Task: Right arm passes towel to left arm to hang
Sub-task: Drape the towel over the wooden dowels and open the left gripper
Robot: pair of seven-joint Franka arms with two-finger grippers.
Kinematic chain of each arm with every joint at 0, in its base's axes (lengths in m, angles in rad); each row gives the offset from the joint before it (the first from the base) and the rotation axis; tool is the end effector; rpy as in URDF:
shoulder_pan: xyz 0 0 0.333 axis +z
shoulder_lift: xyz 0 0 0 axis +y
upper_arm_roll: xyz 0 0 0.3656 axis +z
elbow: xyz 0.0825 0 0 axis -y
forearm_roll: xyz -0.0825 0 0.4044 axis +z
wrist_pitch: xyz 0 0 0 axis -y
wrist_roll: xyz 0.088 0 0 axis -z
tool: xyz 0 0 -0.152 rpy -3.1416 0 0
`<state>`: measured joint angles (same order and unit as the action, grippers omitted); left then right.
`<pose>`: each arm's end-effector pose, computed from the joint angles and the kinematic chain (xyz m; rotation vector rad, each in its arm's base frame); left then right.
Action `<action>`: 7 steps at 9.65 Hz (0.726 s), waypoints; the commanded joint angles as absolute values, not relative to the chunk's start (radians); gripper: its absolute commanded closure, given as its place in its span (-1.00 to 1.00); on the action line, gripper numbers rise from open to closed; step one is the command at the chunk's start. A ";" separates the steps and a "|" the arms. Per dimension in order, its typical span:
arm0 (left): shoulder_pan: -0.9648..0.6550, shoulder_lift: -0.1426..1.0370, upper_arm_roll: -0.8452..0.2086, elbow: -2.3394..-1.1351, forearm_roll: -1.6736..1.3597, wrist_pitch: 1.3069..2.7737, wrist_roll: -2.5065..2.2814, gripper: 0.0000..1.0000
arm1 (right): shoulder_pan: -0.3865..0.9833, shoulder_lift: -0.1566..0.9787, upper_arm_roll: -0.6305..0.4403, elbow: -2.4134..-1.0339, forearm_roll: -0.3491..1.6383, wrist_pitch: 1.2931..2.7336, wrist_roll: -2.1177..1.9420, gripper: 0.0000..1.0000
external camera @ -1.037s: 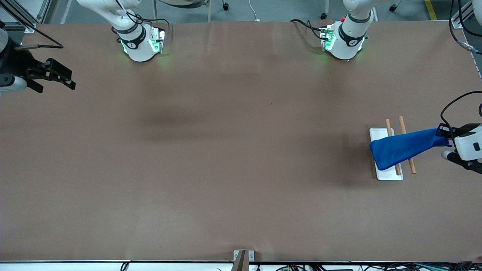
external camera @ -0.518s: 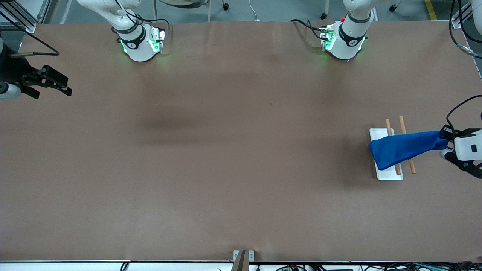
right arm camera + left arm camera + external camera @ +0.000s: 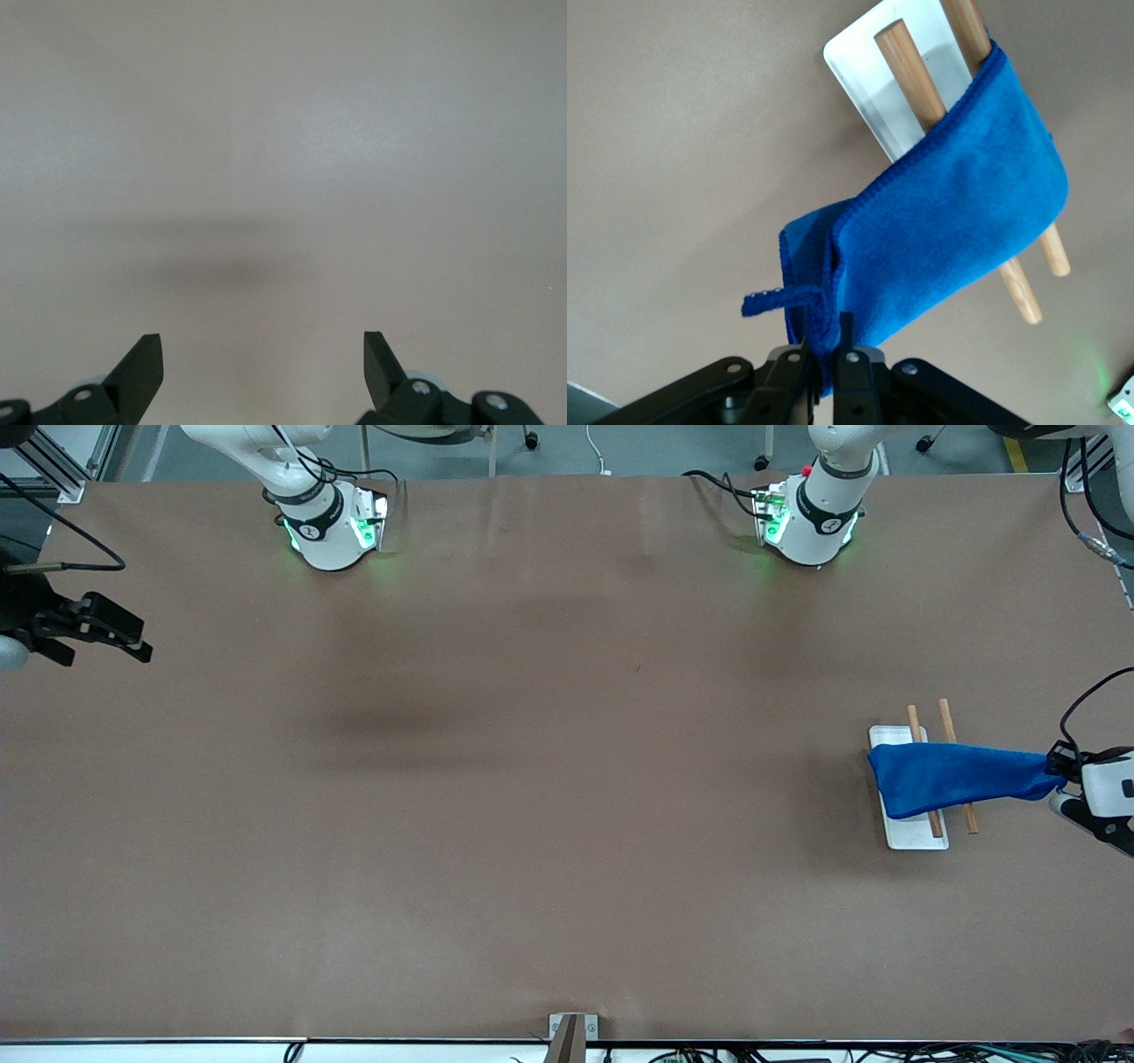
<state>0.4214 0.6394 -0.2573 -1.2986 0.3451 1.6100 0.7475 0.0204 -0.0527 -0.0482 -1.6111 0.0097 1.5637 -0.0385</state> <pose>0.7008 0.2062 0.3486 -2.9164 0.9429 0.5496 0.5551 -0.0147 0.6384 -3.1295 -0.0170 -0.0088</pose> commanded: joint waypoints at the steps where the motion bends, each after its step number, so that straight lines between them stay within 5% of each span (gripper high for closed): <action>1: 0.420 0.686 -0.259 -1.305 0.365 1.669 0.739 0.64 | 0.045 -0.046 -0.069 -1.601 -0.021 1.545 -0.028 -1.00; 2: 0.422 0.687 -0.259 -1.305 0.364 1.672 0.739 0.43 | 0.038 -0.045 -0.069 -1.601 -0.021 1.546 -0.026 -1.00; 3: 0.426 0.684 -0.259 -1.305 0.362 1.675 0.753 -0.07 | 0.038 -0.043 -0.069 -1.601 -0.021 1.548 -0.022 -1.00; 4: 0.451 0.681 -0.262 -1.305 0.354 1.689 0.759 -0.99 | 0.034 -0.040 -0.069 -1.601 -0.021 1.546 -0.021 -1.00; 7: 0.457 0.634 -0.297 -1.281 0.298 1.694 0.727 -1.00 | 0.020 -0.038 -0.069 -1.601 -0.006 1.546 -0.020 -1.00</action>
